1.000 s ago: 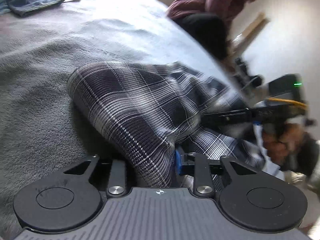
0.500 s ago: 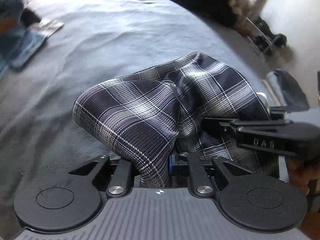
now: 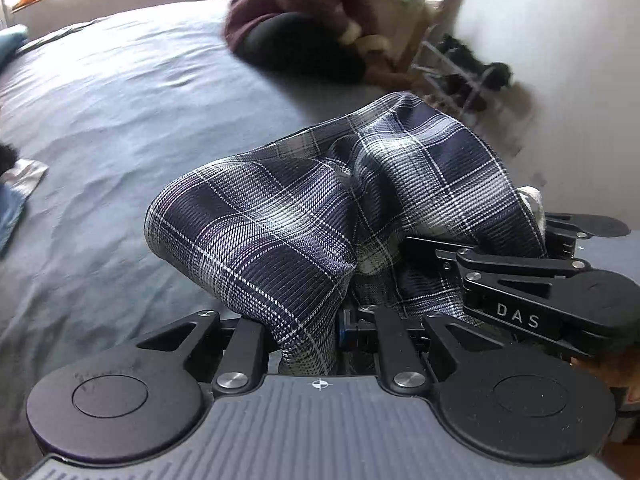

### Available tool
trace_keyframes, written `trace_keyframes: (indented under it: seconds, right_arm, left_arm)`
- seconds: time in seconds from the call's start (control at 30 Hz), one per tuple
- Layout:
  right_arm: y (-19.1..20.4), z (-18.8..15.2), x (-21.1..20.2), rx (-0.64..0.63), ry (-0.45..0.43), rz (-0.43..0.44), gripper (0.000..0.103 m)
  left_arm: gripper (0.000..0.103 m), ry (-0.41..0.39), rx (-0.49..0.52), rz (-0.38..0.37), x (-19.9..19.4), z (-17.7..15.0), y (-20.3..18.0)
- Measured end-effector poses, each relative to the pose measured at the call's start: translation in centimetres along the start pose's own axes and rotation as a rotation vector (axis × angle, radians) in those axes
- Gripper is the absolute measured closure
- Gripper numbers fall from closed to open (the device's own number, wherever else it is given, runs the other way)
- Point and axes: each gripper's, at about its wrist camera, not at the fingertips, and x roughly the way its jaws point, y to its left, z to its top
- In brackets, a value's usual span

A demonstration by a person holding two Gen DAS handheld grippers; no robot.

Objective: Fold clothes

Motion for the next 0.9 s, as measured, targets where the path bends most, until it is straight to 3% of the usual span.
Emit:
trace_keyframes:
  seconds: [0.3,0.57,0.73,0.9]
  right_arm:
    - [-5.0,1.1,-3.1,0.083,0.034,-0.168,0.074]
    - [-8.3,2.0,-5.0,0.151,0.077,-0.342,0.074]
    - [-12.2,2.1,-5.8,0.150,0.096,-0.403,0.074]
    - [-19.0,1.8,-4.7,0.089,0.122,-0.390,0.074]
  left_arm:
    - [0.090,0.016,0.077,-0.143,2.7,2.5,-4.2]
    - [0.090,0.043,0.073,-0.338,5.0,4.9,-7.4]
    - [0.090,0.066,0.054,-0.385,7.7,6.2,-10.8]
    - [0.090,0.085,-0.019,-0.372,12.6,7.2,-15.0]
